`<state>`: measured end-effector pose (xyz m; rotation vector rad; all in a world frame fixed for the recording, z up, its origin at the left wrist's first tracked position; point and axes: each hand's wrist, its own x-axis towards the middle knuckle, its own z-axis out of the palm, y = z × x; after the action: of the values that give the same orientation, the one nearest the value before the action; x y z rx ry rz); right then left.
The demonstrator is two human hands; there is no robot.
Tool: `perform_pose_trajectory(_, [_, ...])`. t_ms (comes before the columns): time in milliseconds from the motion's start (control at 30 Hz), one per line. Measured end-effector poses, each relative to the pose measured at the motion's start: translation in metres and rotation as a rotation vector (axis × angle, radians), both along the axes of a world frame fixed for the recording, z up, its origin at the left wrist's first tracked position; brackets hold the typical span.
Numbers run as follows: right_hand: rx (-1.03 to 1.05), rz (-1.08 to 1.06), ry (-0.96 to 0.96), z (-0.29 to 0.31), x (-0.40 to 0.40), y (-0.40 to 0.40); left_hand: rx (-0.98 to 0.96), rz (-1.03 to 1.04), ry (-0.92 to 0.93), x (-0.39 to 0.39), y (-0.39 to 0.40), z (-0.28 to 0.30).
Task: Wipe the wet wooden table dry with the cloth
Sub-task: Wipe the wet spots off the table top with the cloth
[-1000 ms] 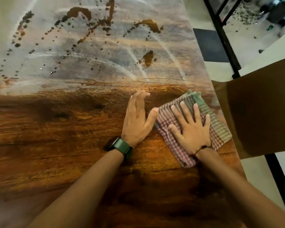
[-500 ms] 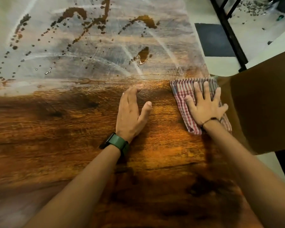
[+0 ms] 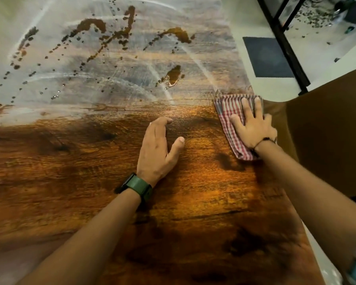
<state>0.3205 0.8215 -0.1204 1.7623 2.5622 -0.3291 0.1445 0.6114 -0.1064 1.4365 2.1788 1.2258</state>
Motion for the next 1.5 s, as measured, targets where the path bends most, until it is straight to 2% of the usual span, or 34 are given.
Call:
perform_pose_trajectory(100, [-0.039,-0.026,-0.001,0.008,-0.025,0.02,-0.043,-0.036,0.056,0.001,0.0,0.004])
perform_pose_trajectory(200, [-0.042,-0.005,-0.038,0.01,-0.019,0.005,-0.056,-0.045,0.062,0.003,-0.003,0.006])
perform_pose_trajectory(367, [-0.041,0.047,-0.13,0.011,0.038,-0.075,-0.077,-0.062,0.082,0.002,-0.002,0.008])
perform_pose_trajectory(500, [-0.072,0.025,-0.224,0.019,0.081,-0.153,-0.055,-0.047,0.063,-0.002,-0.002,0.009])
perform_pose_trajectory(600, [-0.126,-0.026,-0.28,0.023,0.091,-0.179,-0.049,-0.03,0.049,-0.003,-0.001,0.009])
perform_pose_trajectory(700, [-0.105,-0.019,-0.29,0.024,0.082,-0.168,-0.044,-0.043,0.056,-0.003,0.001,0.007])
perform_pose_trajectory(767, [-0.075,-0.003,-0.23,0.021,0.067,-0.144,-0.045,-0.056,0.073,-0.003,0.0,0.004])
perform_pose_trajectory(900, [0.012,-0.003,-0.115,0.006,0.006,-0.063,-0.053,-0.048,0.082,-0.002,0.001,0.002])
perform_pose_trajectory(1033, [0.022,-0.017,-0.108,-0.003,-0.062,-0.013,-0.053,-0.037,0.073,-0.001,0.002,0.001])
perform_pose_trajectory(1100, [0.003,0.043,-0.103,-0.005,-0.079,-0.021,-0.033,-0.025,0.068,0.0,0.001,0.003])
perform_pose_trajectory(1200, [0.017,0.256,-0.113,-0.005,-0.083,-0.067,0.014,0.002,0.034,0.0,-0.001,0.007])
perform_pose_trajectory(1333, [0.092,0.549,-0.099,-0.006,-0.048,-0.134,0.041,0.042,-0.001,-0.001,-0.004,0.006])
perform_pose_trajectory(1433, [0.098,0.604,-0.062,-0.006,-0.025,-0.134,0.023,0.049,-0.011,-0.002,-0.003,0.004])
perform_pose_trajectory(1500, [0.078,0.522,-0.096,-0.002,-0.033,-0.12,0.014,0.065,-0.028,-0.003,-0.007,0.01])
